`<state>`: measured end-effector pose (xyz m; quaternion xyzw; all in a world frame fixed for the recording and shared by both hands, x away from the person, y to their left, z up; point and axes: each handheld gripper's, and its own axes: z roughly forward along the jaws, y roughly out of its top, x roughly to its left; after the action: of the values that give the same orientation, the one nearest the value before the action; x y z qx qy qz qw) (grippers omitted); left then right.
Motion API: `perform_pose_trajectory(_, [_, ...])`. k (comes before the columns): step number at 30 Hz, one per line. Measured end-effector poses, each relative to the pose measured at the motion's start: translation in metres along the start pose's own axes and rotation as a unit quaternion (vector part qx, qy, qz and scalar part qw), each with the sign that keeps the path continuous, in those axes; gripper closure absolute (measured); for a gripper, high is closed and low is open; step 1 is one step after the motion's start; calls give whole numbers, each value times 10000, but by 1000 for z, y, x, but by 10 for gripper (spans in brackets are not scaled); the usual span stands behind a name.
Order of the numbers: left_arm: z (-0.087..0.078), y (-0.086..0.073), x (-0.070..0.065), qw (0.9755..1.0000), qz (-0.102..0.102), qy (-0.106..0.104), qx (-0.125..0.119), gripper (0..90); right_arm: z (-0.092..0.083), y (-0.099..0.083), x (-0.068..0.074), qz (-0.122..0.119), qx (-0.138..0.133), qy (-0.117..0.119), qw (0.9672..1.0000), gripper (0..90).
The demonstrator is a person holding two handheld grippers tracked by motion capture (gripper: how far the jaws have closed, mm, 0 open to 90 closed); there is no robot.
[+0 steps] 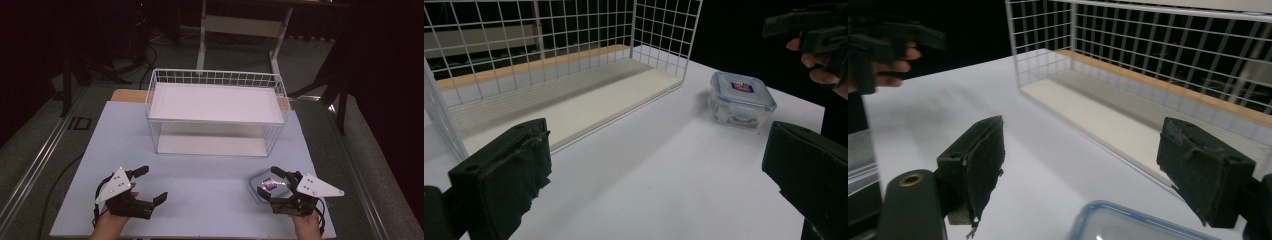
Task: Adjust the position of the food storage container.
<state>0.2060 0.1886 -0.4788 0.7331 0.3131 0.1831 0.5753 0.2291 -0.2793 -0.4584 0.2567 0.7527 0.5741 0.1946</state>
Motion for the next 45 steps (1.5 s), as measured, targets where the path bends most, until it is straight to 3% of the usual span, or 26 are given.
perform_pose_trajectory(5, [0, 0, -1, 10000, 33, -3, -16, 5, -2, 7, 8, -130, -119, 38, 9998, 190])
perform_pose_trajectory(11, [0, 0, 1, 10000, -11, -35, -36, 5, -6, 20, 12, -68, -220, 123, 9997, 148])
perform_pose_trajectory(13, [1, 0, 0, 10000, -6, -27, -41, 5, -6, 24, 11, -85, -232, 17, 9997, 119])
perform_pose_trajectory(15, [1, 0, 0, 10000, 20, -18, -36, 5, -7, 28, 5, 69, -309, -33, 9995, 111])
perform_pose_trajectory(18, [1, -1, 0, 10000, 22, -28, -35, 5, -10, 34, -4, 206, -350, -512, 9979, 111])
perform_pose_trajectory(21, [1, -1, 0, 10000, 11, -27, -44, 4, -13, 36, -17, 168, -268, -695, 9971, 112])
perform_pose_trajectory(24, [1, -1, 1, 10000, -36, -30, -48, 5, -15, 33, -30, 104, -160, -960, 9952, 164])
perform_pose_trajectory(27, [2, -2, 0, 10000, -23, -31, -25, 4, -15, 28, -41, 48, 61, -1198, 9928, 293])
perform_pose_trajectory(32, [3, -2, -1, 10000, 6, -40, -1, 5, -17, 12, -61, 313, 365, -1260, 9909, 411])
perform_pose_trajectory(35, [3, -2, -1, 10000, 11, -36, 15, 5, -17, 6, -67, 320, 500, -1281, 9900, 514])
perform_pose_trajectory(36, [3, -2, -1, 10000, 12, -39, 19, 5, -18, -2, -72, 280, 680, -1382, 9877, 590])
perform_pose_trajectory(38, [3, -2, -1, 10000, 21, -30, 25, 5, -19, -10, -76, 225, 846, -1475, 9852, 629])
perform_pose_trajectory(41, [3, -2, -1, 10000, 13, -37, 18, 5, -20, -23, -82, 233, 1090, -1500, 9824, 757])
perform_pose_trajectory(42, [3, -2, -1, 10000, 24, -32, 25, 5, -20, -23, -82, 233, 1090, -1500, 9824, 757])
perform_pose_trajectory(43, [4, -2, -1, 10000, 22, -39, 22, 5, -21, -34, -85, 255, 1290, -1487, 9801, 856])
perform_pose_trajectory(45, [4, -1, -2, 10000, 16, -47, 15, 4, -21, -37, -86, 247, 1364, -1519, 9786, 884])
